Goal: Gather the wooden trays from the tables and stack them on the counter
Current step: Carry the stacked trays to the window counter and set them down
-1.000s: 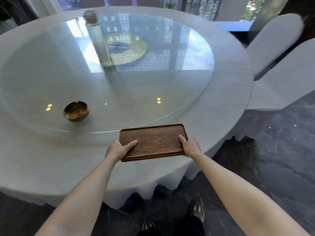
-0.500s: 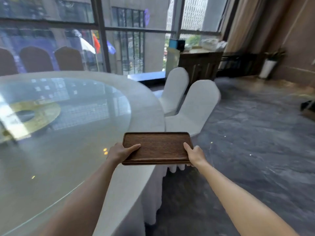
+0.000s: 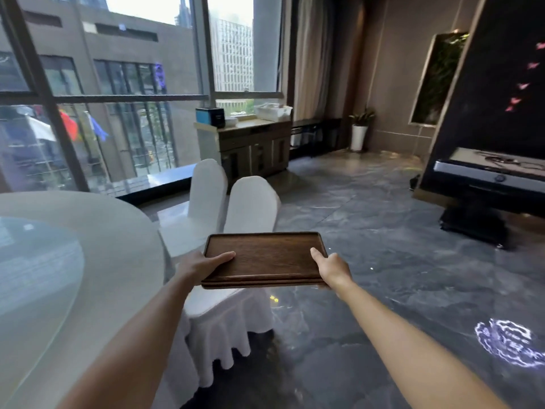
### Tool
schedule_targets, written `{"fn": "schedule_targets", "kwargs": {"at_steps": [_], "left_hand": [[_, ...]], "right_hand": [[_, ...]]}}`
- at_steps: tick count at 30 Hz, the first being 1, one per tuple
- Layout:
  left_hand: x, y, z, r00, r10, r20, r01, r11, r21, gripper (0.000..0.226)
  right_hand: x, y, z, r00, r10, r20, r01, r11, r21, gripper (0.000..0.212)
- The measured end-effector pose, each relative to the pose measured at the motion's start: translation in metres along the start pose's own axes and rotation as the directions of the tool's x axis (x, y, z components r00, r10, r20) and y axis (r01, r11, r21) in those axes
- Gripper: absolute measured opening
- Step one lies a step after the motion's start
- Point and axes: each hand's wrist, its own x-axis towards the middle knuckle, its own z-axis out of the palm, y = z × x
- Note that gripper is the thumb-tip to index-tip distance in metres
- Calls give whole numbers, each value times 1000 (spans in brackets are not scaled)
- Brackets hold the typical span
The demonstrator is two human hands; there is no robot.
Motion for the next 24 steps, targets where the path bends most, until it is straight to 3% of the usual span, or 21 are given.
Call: {"fn": "schedule_targets", "kwargs": {"at_steps": [7,13,24], "left_hand": [[123,71,93,997,21,69,-20,1000,-13,53],[261,166,162,990,78,119,-74,997,-35,47],[508,315,263,990,54,133,-54,999,-4,67]], "right_hand": [[142,14,-49,997,7,-82,-8,1000,-13,44],[301,-12,-87,988,65,-140,-62,998,29,50],[586,-56,-138,990,67,-128,-59,996,68,47]]}}
